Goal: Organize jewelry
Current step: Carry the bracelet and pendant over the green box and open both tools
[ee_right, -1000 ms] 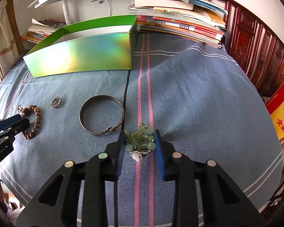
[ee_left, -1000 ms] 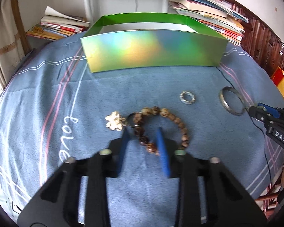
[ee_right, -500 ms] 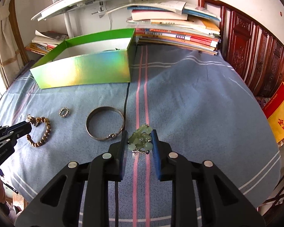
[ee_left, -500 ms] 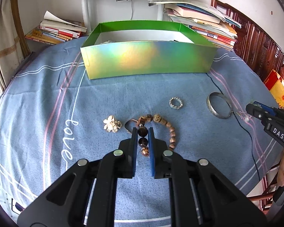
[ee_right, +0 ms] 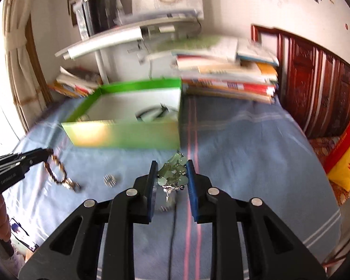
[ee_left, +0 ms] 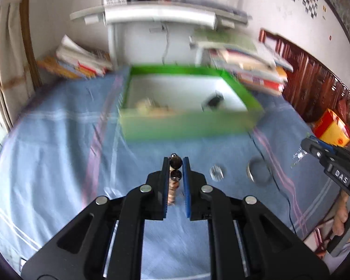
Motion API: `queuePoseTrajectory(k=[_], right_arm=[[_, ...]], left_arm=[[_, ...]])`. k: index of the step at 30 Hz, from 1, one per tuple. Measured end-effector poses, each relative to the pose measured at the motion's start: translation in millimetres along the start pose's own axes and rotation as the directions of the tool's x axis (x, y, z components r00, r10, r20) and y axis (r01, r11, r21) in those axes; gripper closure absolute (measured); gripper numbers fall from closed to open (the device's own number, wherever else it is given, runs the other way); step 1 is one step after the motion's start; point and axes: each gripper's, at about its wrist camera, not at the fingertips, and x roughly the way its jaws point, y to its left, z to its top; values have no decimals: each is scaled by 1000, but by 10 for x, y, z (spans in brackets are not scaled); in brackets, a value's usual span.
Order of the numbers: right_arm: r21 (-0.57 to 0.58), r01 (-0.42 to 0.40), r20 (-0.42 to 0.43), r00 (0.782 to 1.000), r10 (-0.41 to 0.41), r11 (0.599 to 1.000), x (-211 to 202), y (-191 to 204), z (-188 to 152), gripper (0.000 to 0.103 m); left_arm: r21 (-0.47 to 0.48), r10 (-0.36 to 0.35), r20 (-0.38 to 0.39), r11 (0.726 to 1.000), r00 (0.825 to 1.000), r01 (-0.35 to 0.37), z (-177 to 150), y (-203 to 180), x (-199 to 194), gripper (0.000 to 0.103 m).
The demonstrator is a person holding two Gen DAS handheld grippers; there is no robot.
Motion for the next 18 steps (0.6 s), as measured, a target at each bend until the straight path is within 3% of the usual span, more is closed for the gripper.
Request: queuePoseTrajectory(k=[4,8,12,18], right_arm=[[-20,-63,36,997,64,998,8,89,325,79],[-37,-142,19,990,143,989,275,204,735,79],[-24,-167,-53,985,165,986,803,328,1012,79],[-12,-157,-160,975,153,988,1505,498,1037,78]], left_arm=[[5,-21,38,1000,999,21,321,73,-64,92],[15,-22,51,1000,998,21,718,117,56,92],[8,-53,4,999,999,53,1132,91,463,92],[39,-18,-46,999,999,19,1365,-84,1138,92]])
